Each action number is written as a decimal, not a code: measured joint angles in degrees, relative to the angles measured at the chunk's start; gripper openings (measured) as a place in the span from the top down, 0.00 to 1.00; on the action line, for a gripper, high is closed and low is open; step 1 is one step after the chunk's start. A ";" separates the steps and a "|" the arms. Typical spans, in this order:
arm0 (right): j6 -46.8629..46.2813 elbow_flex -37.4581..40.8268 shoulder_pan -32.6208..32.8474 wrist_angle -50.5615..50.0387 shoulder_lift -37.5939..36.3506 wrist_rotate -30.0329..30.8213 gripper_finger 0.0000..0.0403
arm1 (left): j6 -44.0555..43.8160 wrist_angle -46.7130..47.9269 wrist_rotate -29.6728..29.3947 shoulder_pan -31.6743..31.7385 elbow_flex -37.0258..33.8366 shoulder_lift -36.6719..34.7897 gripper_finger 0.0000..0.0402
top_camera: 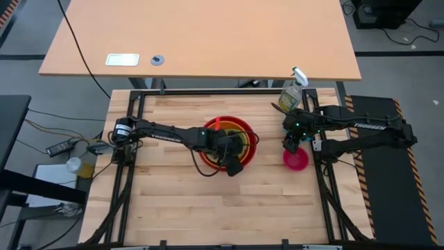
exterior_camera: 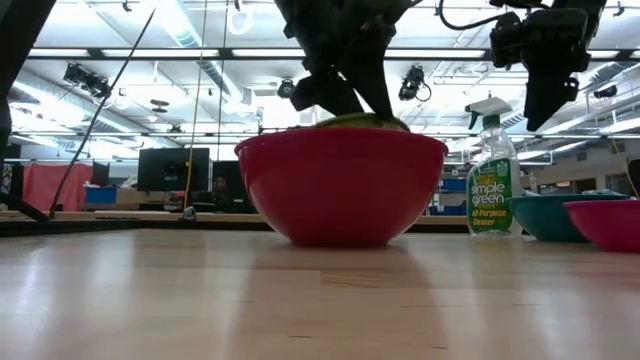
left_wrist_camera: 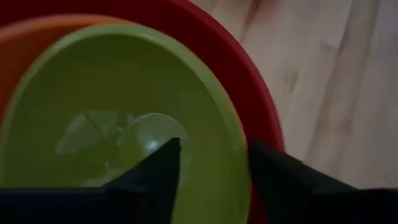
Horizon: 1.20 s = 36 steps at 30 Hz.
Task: Nest bowls inside each other
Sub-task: Stack the light green bowl on top of the orange bowl, then stack the blue bowl on top of the light green bowl
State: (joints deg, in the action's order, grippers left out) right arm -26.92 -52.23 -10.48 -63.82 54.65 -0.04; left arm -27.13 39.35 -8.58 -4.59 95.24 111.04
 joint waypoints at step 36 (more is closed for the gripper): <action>4.69 2.66 -7.54 -4.90 14.06 11.15 0.47 | 1.01 5.88 -22.64 -5.38 -3.67 -5.93 0.55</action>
State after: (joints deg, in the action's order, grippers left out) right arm -22.23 -49.57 -18.02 -68.72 68.71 11.11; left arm -26.12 45.23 -31.22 -9.97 91.57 105.11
